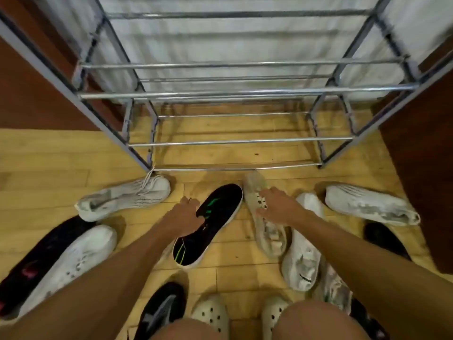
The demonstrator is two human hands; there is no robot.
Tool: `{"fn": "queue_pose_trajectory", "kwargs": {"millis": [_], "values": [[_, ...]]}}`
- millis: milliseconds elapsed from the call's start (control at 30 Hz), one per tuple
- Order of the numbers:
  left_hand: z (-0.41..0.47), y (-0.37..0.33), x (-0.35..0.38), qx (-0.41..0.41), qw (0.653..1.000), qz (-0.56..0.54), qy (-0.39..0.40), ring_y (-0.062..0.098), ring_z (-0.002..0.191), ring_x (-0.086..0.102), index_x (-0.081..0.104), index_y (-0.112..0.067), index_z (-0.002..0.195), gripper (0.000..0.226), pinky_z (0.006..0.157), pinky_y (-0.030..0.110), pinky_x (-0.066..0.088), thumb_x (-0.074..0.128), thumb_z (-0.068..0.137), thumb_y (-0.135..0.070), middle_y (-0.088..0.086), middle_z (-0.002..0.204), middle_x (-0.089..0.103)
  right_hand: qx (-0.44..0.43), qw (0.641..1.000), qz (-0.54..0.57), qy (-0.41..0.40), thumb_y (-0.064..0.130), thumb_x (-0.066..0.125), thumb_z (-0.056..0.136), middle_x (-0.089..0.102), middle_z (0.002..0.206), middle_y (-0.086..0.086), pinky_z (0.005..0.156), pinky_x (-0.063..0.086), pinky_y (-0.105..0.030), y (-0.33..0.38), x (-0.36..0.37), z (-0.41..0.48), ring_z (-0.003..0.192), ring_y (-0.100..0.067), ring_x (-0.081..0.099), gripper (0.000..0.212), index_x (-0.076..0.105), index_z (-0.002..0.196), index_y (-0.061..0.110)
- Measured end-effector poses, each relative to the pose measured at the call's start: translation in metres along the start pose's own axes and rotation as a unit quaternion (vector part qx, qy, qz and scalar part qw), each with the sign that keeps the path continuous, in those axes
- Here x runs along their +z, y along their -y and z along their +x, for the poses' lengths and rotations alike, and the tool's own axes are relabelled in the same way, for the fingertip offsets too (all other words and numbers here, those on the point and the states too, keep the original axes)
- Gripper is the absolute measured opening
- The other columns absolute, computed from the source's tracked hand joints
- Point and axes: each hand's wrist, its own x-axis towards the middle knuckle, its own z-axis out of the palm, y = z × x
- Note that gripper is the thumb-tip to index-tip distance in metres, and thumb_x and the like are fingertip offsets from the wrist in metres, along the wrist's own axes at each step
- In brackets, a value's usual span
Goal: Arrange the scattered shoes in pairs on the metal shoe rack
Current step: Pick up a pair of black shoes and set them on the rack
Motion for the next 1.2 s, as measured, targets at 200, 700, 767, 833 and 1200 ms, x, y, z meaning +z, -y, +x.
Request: {"fn": "queue_pose_trajectory", "kwargs": {"millis": [200, 700, 767, 833, 1200], "values": [[0.008, 0.021, 0.042, -0.071, 0.995, -0.068, 0.029, 0.028, 0.101, 0.061, 0.024, -0.005, 0.147, 0.066, 0.082, 0.037, 0.052, 0.050, 0.092, -0.028, 0.016, 0.125, 0.056, 0.020, 0.999, 0.028, -0.040, 0.038, 0.052, 0.094, 0.040, 0.140, -0.017, 0.100, 0.040, -0.038, -0.016, 0.027, -0.005, 0.128, -0.033, 0.044, 0.061, 0.032, 0.146, 0.013], [-0.015, -0.035, 0.045, -0.083, 0.984, -0.159, 0.018, 0.029, 0.090, 0.053, 0.053, 0.001, 0.124, 0.034, 0.071, 0.033, 0.043, 0.054, 0.092, -0.010, 0.018, 0.107, 0.057, 0.049, 0.986, 0.157, -0.011, 0.028, 0.053, 0.095, 0.048, 0.143, -0.012, 0.095, 0.038, -0.027, -0.067, 0.021, -0.084, 0.128, -0.026, 0.047, 0.051, 0.042, 0.142, 0.010], [-0.023, -0.048, 0.018, -0.042, 0.993, -0.110, -0.016, 0.028, 0.088, 0.054, 0.056, -0.001, 0.119, 0.030, 0.068, 0.030, 0.042, 0.055, 0.091, -0.014, 0.019, 0.109, 0.060, 0.059, 0.984, 0.166, -0.025, 0.032, 0.054, 0.094, 0.051, 0.140, -0.011, 0.092, 0.040, -0.026, -0.081, 0.012, -0.102, 0.125, -0.025, 0.051, 0.052, 0.042, 0.142, 0.013], [-0.036, -0.064, -0.010, -0.009, 0.993, -0.107, -0.038, 0.028, 0.086, 0.056, 0.061, 0.001, 0.114, 0.028, 0.069, 0.031, 0.042, 0.058, 0.090, -0.015, 0.023, 0.109, 0.064, 0.070, 0.980, 0.183, -0.045, 0.033, 0.055, 0.094, 0.053, 0.138, -0.009, 0.093, 0.040, -0.026, -0.094, 0.004, -0.120, 0.123, -0.024, 0.052, 0.051, 0.044, 0.140, 0.015], [-0.155, -0.227, -0.078, 0.226, 0.969, -0.067, -0.076, 0.024, 0.086, 0.054, 0.068, -0.001, 0.106, 0.023, 0.074, 0.034, 0.044, 0.066, 0.086, -0.013, 0.014, 0.093, 0.061, -0.019, 0.909, 0.398, -0.118, 0.042, 0.053, 0.094, 0.056, 0.128, -0.008, 0.083, 0.055, -0.035, -0.096, -0.045, -0.232, 0.103, -0.023, 0.061, 0.056, 0.042, 0.140, 0.012]]}}
